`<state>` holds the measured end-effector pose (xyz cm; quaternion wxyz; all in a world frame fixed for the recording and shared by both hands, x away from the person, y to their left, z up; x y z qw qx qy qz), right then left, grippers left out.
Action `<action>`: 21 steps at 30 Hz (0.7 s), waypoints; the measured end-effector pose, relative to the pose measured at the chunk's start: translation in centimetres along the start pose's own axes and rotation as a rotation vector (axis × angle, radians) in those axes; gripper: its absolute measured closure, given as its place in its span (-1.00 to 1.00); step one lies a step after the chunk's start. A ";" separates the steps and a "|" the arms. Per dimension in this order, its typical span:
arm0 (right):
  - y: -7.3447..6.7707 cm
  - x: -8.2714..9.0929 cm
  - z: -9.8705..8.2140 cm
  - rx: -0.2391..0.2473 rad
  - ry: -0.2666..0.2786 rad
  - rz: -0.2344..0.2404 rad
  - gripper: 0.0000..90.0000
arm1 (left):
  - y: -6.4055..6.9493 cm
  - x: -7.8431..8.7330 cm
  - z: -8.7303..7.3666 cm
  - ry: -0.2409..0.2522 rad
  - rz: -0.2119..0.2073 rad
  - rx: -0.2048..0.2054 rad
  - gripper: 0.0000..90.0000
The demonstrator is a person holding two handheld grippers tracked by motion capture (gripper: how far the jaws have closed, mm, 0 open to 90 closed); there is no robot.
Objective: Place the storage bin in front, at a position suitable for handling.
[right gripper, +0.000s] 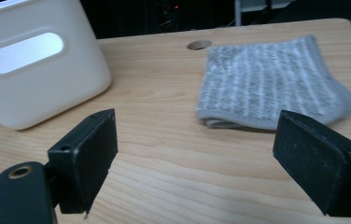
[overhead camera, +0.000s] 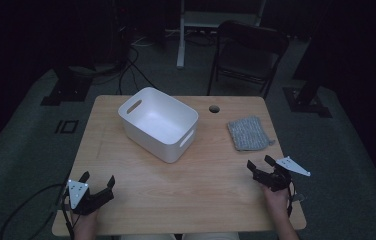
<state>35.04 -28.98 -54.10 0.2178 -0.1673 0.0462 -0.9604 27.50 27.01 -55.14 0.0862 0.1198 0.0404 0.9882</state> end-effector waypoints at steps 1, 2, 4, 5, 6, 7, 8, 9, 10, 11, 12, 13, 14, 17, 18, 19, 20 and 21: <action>-0.1 -0.1 0.1 0.002 -0.002 0.000 -0.70 | 0.0 0.0 0.0 0.000 0.000 0.000 -0.82; -0.3 -0.3 0.3 0.007 -0.004 0.005 -0.70 | 0.0 0.0 0.0 0.001 0.002 0.003 -0.82; -0.5 -0.6 0.6 0.018 -0.009 0.005 -0.70 | -0.1 0.0 0.0 0.000 0.000 0.005 -0.82; -0.5 -0.6 0.6 0.018 -0.009 0.005 -0.70 | -0.1 0.0 0.0 0.000 -0.002 0.009 -0.82; -0.6 -0.8 0.9 0.019 -0.011 0.014 -0.70 | -0.1 0.0 0.0 0.000 -0.004 0.009 -0.82; -0.7 -0.9 1.2 0.019 -0.008 0.014 -0.70 | -0.1 0.0 0.0 0.000 -0.004 0.009 -0.82; -0.7 -0.9 1.4 0.015 -0.006 0.018 -0.70 | 0.0 0.0 0.0 0.002 -0.009 0.009 -0.82; -0.8 -1.0 1.7 0.016 -0.004 0.022 -0.70 | 0.0 0.0 0.0 0.002 -0.009 0.009 -0.82; -0.9 -1.1 2.0 0.020 -0.003 0.023 -0.70 | 0.1 0.0 0.0 -0.004 -0.009 0.001 -0.82; -1.0 -1.2 2.3 0.024 -0.006 0.031 -0.70 | 0.1 0.0 0.0 -0.004 -0.012 0.000 -0.82; -1.0 -1.2 2.3 0.024 -0.006 0.031 -0.70 | 0.1 0.0 0.0 -0.004 -0.012 0.000 -0.83; -1.0 -1.3 2.6 0.026 -0.009 0.036 -0.70 | 0.2 0.0 0.0 -0.006 -0.014 -0.001 -0.83; -1.2 -1.5 3.1 0.029 -0.012 0.041 -0.71 | 0.3 0.0 0.0 -0.007 -0.013 -0.002 -0.82; -1.3 -1.7 3.7 0.040 -0.010 0.046 -0.71 | 0.3 0.0 0.0 -0.008 -0.017 -0.006 -0.82; -1.5 -1.8 4.2 0.039 -0.004 0.057 -0.71 | 0.3 0.0 0.0 -0.008 -0.018 -0.008 -0.82; -1.5 -1.8 4.2 0.039 -0.004 0.057 -0.71 | 0.3 0.0 0.0 -0.007 -0.019 -0.006 -0.82; -1.7 -1.9 4.7 0.049 -0.004 0.055 -0.71 | 0.3 0.0 0.0 -0.009 -0.020 -0.004 -0.82; -1.9 -2.0 5.0 0.052 -0.001 0.065 -0.71 | 0.3 0.0 0.0 -0.010 -0.021 -0.002 -0.82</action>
Point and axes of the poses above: each handheld gripper's, and its own axes: x roughly backward along the jaws, z roughly out of its top, y roughly to its right, the point moved 4 cm from there along -x, roughly forward along the jaws, and after that the axes turned 3 degrees about x, right-handed, at the moved point
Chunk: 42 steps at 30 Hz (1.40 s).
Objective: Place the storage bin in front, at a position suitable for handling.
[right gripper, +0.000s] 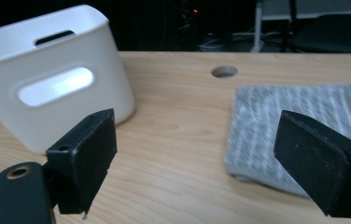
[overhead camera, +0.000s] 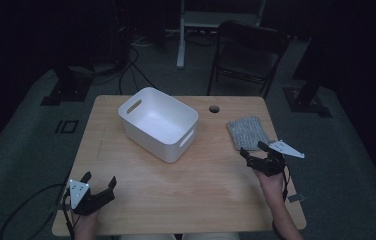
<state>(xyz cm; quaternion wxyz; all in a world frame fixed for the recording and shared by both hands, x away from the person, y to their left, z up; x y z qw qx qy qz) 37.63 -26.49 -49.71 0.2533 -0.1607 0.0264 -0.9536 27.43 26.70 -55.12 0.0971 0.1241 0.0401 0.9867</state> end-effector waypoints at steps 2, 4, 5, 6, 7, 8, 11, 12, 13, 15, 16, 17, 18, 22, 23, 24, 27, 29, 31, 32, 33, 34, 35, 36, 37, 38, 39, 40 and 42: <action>-0.2 -0.1 0.3 0.004 0.001 0.006 -0.69 | 0.0 0.0 0.0 -0.001 -0.001 0.001 -0.83; -0.9 -0.6 1.2 0.031 -0.004 0.012 -0.68 | 0.0 0.0 0.0 0.000 -0.005 0.002 -0.82; -1.1 -0.7 1.4 0.040 -0.004 0.009 -0.65 | 0.0 0.0 0.0 -0.002 -0.010 0.003 -0.83; -1.3 -1.0 1.7 0.048 -0.008 0.016 -0.63 | 0.0 0.0 0.0 -0.006 -0.014 0.004 -0.83; -1.6 -1.2 2.1 0.051 -0.010 0.017 -0.63 | 0.0 0.0 0.0 -0.007 -0.017 0.008 -0.82; -1.6 -1.2 2.1 0.051 -0.010 0.017 -0.63 | 0.0 0.0 0.0 -0.007 -0.017 0.008 -0.82; -2.6 -2.4 3.4 0.066 -0.034 0.049 -0.63 | 0.0 0.0 0.0 -0.013 -0.021 0.014 -0.82; -2.6 -2.4 3.4 0.066 -0.034 0.049 -0.63 | 0.0 0.0 0.0 -0.014 -0.019 0.012 -0.82; -3.0 -3.1 4.0 0.064 -0.065 0.090 -0.69 | 0.0 0.0 0.0 -0.017 -0.021 0.014 -0.82; -3.4 -3.5 4.6 0.076 -0.075 0.088 -0.69 | 0.0 -0.1 0.0 -0.020 -0.025 0.018 -0.82; -3.7 -3.7 4.9 0.089 -0.078 0.078 -0.69 | 0.0 -0.1 0.0 -0.020 -0.025 0.018 -0.82; -4.0 -3.8 5.3 0.101 -0.075 0.074 -0.69 | 0.0 -0.1 0.0 -0.024 -0.030 0.025 -0.82; -4.3 -3.9 5.6 0.107 -0.075 0.069 -0.69 | 0.0 -0.1 0.0 -0.024 -0.030 0.025 -0.83; -5.2 -4.5 6.5 0.140 -0.102 0.059 -0.60 | 0.0 -0.1 0.0 -0.026 -0.034 0.027 -0.82; -5.5 -4.7 6.7 0.151 -0.105 0.056 -0.60 | 0.0 -0.1 0.0 -0.032 -0.039 0.027 -0.82; -5.7 -4.8 6.9 0.154 -0.107 0.053 -0.59 | 0.0 -0.1 0.0 -0.032 -0.039 0.027 -0.83; -6.0 -5.0 7.3 0.158 -0.106 0.070 -0.49 | 0.0 -0.2 -0.1 -0.035 -0.043 0.040 -0.82; -6.4 -5.5 8.1 0.149 -0.115 0.070 -0.47 | 0.0 -0.1 -0.1 -0.036 -0.045 0.042 -0.83; -6.6 -5.7 8.2 0.151 -0.119 0.066 -0.46 | 0.0 -0.1 0.0 -0.036 -0.045 0.041 -0.82; -6.8 -6.1 8.3 0.158 -0.146 0.085 -0.34 | 0.0 -0.1 0.0 -0.033 -0.047 0.042 -0.82; -7.0 -6.5 8.3 0.147 -0.170 0.103 -0.38 | 0.0 -0.1 0.0 -0.033 -0.046 0.043 -0.82; -7.0 -6.5 8.3 0.147 -0.170 0.103 -0.38 | 0.0 -0.1 0.0 -0.034 -0.047 0.045 -0.82; -7.3 -7.1 8.5 0.145 -0.186 0.124 -0.38 | 0.1 0.0 0.0 -0.037 -0.044 0.048 -0.82; -7.5 -7.3 8.6 0.152 -0.184 0.114 -0.38 | 0.1 0.0 0.0 -0.037 -0.044 0.048 -0.82; -7.7 -7.6 8.9 0.148 -0.175 0.120 -0.38 | 0.2 0.0 0.0 -0.033 -0.047 0.050 -0.82; -7.7 -7.6 8.9 0.148 -0.175 0.120 -0.38 | 0.2 0.0 0.0 -0.033 -0.047 0.050 -0.82; -8.0 -8.2 9.3 0.138 -0.178 0.136 -0.41 | 0.2 0.1 0.1 -0.028 -0.046 0.050 -0.82; -8.2 -8.4 9.5 0.145 -0.181 0.132 -0.41 | 0.2 0.1 0.1 -0.028 -0.046 0.050 -0.82; -8.8 -9.2 9.9 0.146 -0.191 0.148 -0.44 | 0.1 0.1 0.1 -0.026 -0.043 0.050 -0.82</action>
Point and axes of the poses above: each handheld gripper's, and its own axes: x roughly backward along the jaws, z roughly out of its top, y roughly to its right, the point moved 4 cm from there along -x, roughly forward along the jaws, and after that the axes turned 3 degrees about x, right-handed, at the moved point
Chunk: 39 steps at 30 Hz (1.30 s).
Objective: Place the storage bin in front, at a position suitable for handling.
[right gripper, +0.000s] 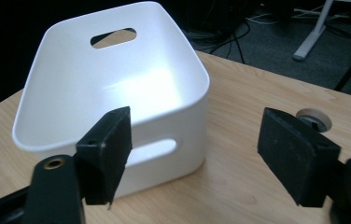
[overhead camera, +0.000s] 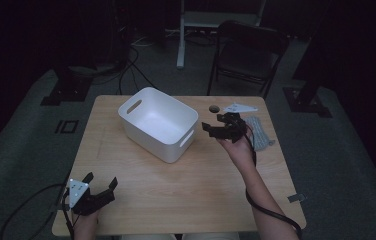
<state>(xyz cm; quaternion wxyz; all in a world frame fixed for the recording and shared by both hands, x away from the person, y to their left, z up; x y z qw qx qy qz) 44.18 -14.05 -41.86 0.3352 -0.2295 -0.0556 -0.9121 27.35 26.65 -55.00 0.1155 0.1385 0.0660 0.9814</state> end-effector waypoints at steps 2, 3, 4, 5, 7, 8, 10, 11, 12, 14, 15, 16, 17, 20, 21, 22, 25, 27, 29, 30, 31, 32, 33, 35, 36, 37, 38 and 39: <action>-0.2 -0.6 0.5 0.016 -0.007 -0.001 -0.41 | -0.1 0.0 0.0 0.000 -0.001 0.004 -0.82; -0.3 -0.9 0.7 0.022 0.004 -0.001 -0.40 | -0.1 0.1 0.0 0.004 0.005 0.010 -0.82; -0.4 -1.3 0.9 0.024 0.001 0.011 -0.33 | -0.1 0.1 0.0 0.004 0.005 0.010 -0.82; -0.4 -1.6 1.1 0.019 -0.008 0.019 -0.36 | -0.1 0.1 0.0 0.008 0.006 0.015 -0.82; -0.3 -2.2 1.3 0.011 -0.005 0.021 -0.34 | -0.2 0.2 0.0 0.006 0.006 0.016 -0.82; -0.3 -2.7 1.5 0.010 -0.010 0.010 -0.34 | -0.2 0.2 0.0 0.006 0.006 0.016 -0.82; -0.3 -3.4 1.6 0.011 -0.012 0.002 -0.34 | -0.2 0.1 0.0 0.006 0.004 0.017 -0.82; -0.2 -3.7 1.7 0.011 -0.017 -0.004 -0.33 | -0.2 0.1 0.0 0.005 0.004 0.014 -0.82; -0.2 -4.1 1.8 0.018 -0.017 -0.008 -0.31 | -0.2 0.1 0.0 0.005 0.004 0.014 -0.82; -0.2 -4.4 1.9 0.019 -0.024 -0.008 -0.31 | -0.2 0.1 0.0 0.002 0.002 0.009 -0.82; -0.2 -5.0 2.0 0.018 -0.028 -0.011 -0.23 | -0.1 0.1 0.0 0.002 0.003 0.007 -0.82; -0.1 -5.4 2.0 0.015 -0.039 -0.007 -0.25 | -0.1 0.1 0.0 0.002 0.003 0.007 -0.83; 0.0 -5.8 2.2 0.019 -0.042 -0.015 -0.23 | -0.2 0.1 0.0 0.003 0.004 0.006 -0.82; 0.0 -6.5 2.3 0.023 -0.051 -0.017 -0.16 | -0.2 0.1 0.0 0.007 0.003 0.011 -0.82; -0.1 -7.0 2.4 0.045 -0.052 -0.046 0.01 | -0.3 0.1 0.0 0.006 0.002 0.011 -0.82; -0.1 -7.2 2.5 0.057 -0.057 -0.055 0.00 | -0.3 0.2 0.0 0.007 0.001 0.013 -0.82; 0.0 -8.4 2.4 0.052 -0.112 -0.070 0.02 | -0.4 0.2 0.1 0.009 0.000 0.017 -0.82; 0.1 -8.9 2.4 0.042 -0.126 -0.070 0.11 | -0.4 0.2 0.1 0.009 0.000 0.016 -0.82; 0.3 -9.3 2.4 0.034 -0.139 -0.072 0.15 | -0.4 0.2 0.1 0.009 0.004 0.008 -0.82; 0.3 -9.3 2.4 0.034 -0.139 -0.072 0.15 | -0.4 0.2 0.1 0.009 0.004 0.008 -0.82; 0.3 -9.4 2.5 0.028 -0.139 -0.068 0.21 | -0.4 0.3 0.1 0.010 0.006 0.004 -0.82; 0.4 -9.5 2.4 0.026 -0.146 -0.070 0.25 | -0.4 0.3 0.1 0.010 0.006 0.004 -0.82; 0.5 -9.7 2.4 0.021 -0.158 -0.073 0.25 | -0.3 0.3 0.1 0.012 0.001 -0.001 -0.82; 0.7 -10.0 2.3 0.025 -0.179 -0.096 0.26 | -0.3 0.3 0.1 0.012 -0.001 0.004 -0.82; 0.9 -10.2 2.2 0.013 -0.187 -0.092 0.28 | -0.3 0.3 0.1 0.012 0.000 0.006 -0.82; 1.0 -10.3 2.2 0.003 -0.189 -0.090 0.28 | -0.3 0.3 0.1 0.011 0.000 0.006 -0.82; 1.1 -10.4 2.1 -0.003 -0.186 -0.094 0.28 | -0.4 0.3 0.1 0.011 -0.002 0.008 -0.82; 1.2 -10.5 1.9 -0.009 -0.193 -0.085 0.30 | -0.4 0.3 0.1 0.010 0.000 0.009 -0.82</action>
Point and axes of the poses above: each handheld gripper's, and its own axes: x roughly backward along the jaws, z roughly out of its top, y roughly to its right, the point moved 4 cm from there along -x, roughly forward along the jaws, and after that the axes turned 3 degrees about x, right-handed, at the moved point
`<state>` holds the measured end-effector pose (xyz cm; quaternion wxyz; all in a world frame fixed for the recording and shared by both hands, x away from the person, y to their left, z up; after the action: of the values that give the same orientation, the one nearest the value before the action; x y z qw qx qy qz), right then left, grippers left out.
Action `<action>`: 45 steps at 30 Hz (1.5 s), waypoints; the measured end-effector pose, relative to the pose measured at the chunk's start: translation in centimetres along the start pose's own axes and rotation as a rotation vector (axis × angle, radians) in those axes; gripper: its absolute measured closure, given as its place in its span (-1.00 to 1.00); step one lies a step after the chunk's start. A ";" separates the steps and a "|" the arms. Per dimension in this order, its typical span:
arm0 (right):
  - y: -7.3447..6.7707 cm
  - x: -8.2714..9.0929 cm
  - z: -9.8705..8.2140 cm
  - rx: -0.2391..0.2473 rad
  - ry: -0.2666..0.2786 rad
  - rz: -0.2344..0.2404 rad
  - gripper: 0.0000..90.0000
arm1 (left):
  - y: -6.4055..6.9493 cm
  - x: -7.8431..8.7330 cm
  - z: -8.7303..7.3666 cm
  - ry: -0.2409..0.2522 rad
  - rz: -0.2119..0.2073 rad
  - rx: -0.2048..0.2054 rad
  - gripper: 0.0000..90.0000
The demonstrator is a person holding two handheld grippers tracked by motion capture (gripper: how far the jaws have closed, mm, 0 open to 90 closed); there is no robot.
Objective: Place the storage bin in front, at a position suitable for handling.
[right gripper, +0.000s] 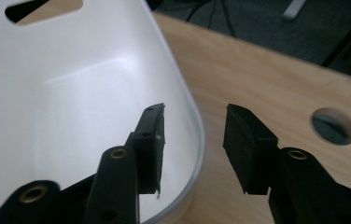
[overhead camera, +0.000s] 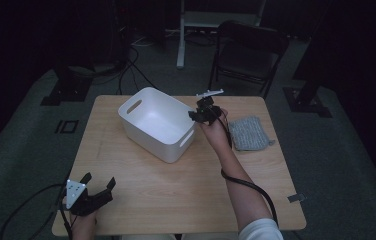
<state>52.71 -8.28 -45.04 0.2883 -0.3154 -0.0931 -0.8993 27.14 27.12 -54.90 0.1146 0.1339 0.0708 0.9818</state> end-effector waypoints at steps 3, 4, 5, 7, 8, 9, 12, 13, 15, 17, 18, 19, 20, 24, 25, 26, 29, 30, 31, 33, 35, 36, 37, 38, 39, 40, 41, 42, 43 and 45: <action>0.1 -0.8 -0.4 0.009 -0.043 -0.005 0.41 | 0.0 0.0 0.0 0.001 0.000 0.008 -0.82; 0.1 -0.8 -0.4 0.009 -0.043 -0.005 0.41 | -0.1 0.0 0.0 0.001 0.001 0.011 -0.82; 0.1 -0.9 -0.4 -0.002 -0.038 0.004 0.52 | -0.1 0.0 0.0 0.000 -0.001 0.013 -0.82; 0.0 -1.0 -0.4 -0.001 -0.045 0.006 0.57 | -0.1 0.0 0.0 0.000 -0.003 0.016 -0.82; -0.1 -1.1 -0.3 0.006 -0.051 0.010 0.60 | -0.1 0.0 0.0 -0.001 -0.005 0.021 -0.82; -0.2 -1.1 -0.3 0.017 -0.058 0.007 0.60 | -0.1 0.0 0.0 -0.002 -0.004 0.023 -0.82; -0.5 -1.4 -0.4 0.033 -0.069 0.011 0.65 | -0.1 0.0 0.0 -0.002 -0.003 0.020 -0.82; -0.6 -1.4 -0.4 0.029 -0.074 0.001 0.67 | -0.1 0.1 0.1 0.003 -0.002 0.018 -0.82; -0.5 -1.4 -0.3 0.020 -0.082 -0.016 0.77 | -0.1 0.1 0.1 0.006 -0.001 0.020 -0.82; -0.5 -1.4 -0.2 0.014 -0.092 -0.022 0.79 | -0.1 0.1 0.1 0.011 -0.005 0.025 -0.82; -0.5 -1.5 -0.2 0.015 -0.096 -0.026 0.79 | -0.1 0.2 0.2 0.018 -0.015 0.034 -0.82; -0.5 -1.5 -0.2 0.014 -0.101 -0.028 0.80 | -0.1 0.2 0.2 0.028 -0.024 0.042 -0.82; -0.5 -1.5 -0.1 0.017 -0.105 -0.029 0.80 | -0.1 0.2 0.3 0.032 -0.027 0.043 -0.82; -0.6 -1.4 -0.3 0.030 -0.095 -0.029 0.79 | 0.0 0.0 0.1 0.016 -0.030 0.033 -0.82; -0.6 -1.4 -0.3 0.030 -0.095 -0.029 0.79 | 0.0 0.0 0.1 0.016 -0.030 0.033 -0.82; -0.7 -1.3 -0.3 0.040 -0.097 -0.027 0.79 | 0.1 0.0 0.1 0.015 -0.029 0.032 -0.82; -0.8 -1.1 -0.5 0.052 -0.105 -0.031 0.80 | 0.1 0.0 0.2 0.014 -0.028 0.030 -0.82; -0.8 -1.0 -0.5 0.049 -0.105 -0.030 0.80 | 0.1 0.0 0.2 0.017 -0.030 0.035 -0.82; -0.8 -0.9 -0.6 0.045 -0.104 -0.028 0.80 | 0.1 0.1 0.2 0.015 -0.033 0.036 -0.82; -0.7 -0.7 -0.8 0.029 -0.096 -0.016 0.81 | 0.1 0.1 0.2 0.018 -0.032 0.034 -0.82; -0.7 -0.5 -1.0 0.027 -0.094 -0.012 0.81 | 0.1 0.1 0.2 0.016 -0.031 0.036 -0.82; -0.7 -0.4 -1.1 0.028 -0.095 -0.011 0.81 | 0.1 0.1 0.2 0.015 -0.030 0.037 -0.82; -0.7 -0.3 -1.2 0.030 -0.098 -0.011 0.81 | 0.1 0.0 0.2 0.015 -0.032 0.038 -0.82; -0.7 -0.2 -1.3 0.028 -0.098 -0.010 0.81 | 0.1 0.0 0.2 0.014 -0.031 0.038 -0.82; -0.7 0.0 -1.4 0.027 -0.097 -0.009 0.81 | 0.1 0.0 0.2 0.013 -0.032 0.038 -0.82; -0.7 0.1 -1.5 0.031 -0.097 -0.009 0.81 | 0.1 0.0 0.2 0.013 -0.032 0.038 -0.82; -0.7 0.2 -1.6 0.032 -0.094 -0.007 0.82 | 0.1 0.0 0.2 0.013 -0.030 0.038 -0.82; -0.7 0.3 -1.7 0.030 -0.095 -0.006 0.82 | 0.1 0.0 0.2 0.013 -0.029 0.037 -0.82; -0.7 0.4 -1.8 0.034 -0.100 -0.006 0.82 | 0.1 0.1 0.2 0.014 -0.029 0.038 -0.82; -0.7 0.7 -1.9 0.034 -0.104 -0.002 0.83 | 0.0 0.1 0.2 0.013 -0.025 0.038 -0.82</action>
<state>50.88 -8.70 -46.12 0.2876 -0.3567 -0.1233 -0.8802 27.07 27.13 -54.68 0.1241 0.1290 0.0920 0.9795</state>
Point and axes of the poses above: each handheld gripper's, and its own axes: x roughly backward along the jaws, z roughly out of its top, y roughly to its right, the point moved 4 cm from there along -x, roughly forward along the jaws, and after that the axes turned 3 degrees about x, right-handed, at the moved point
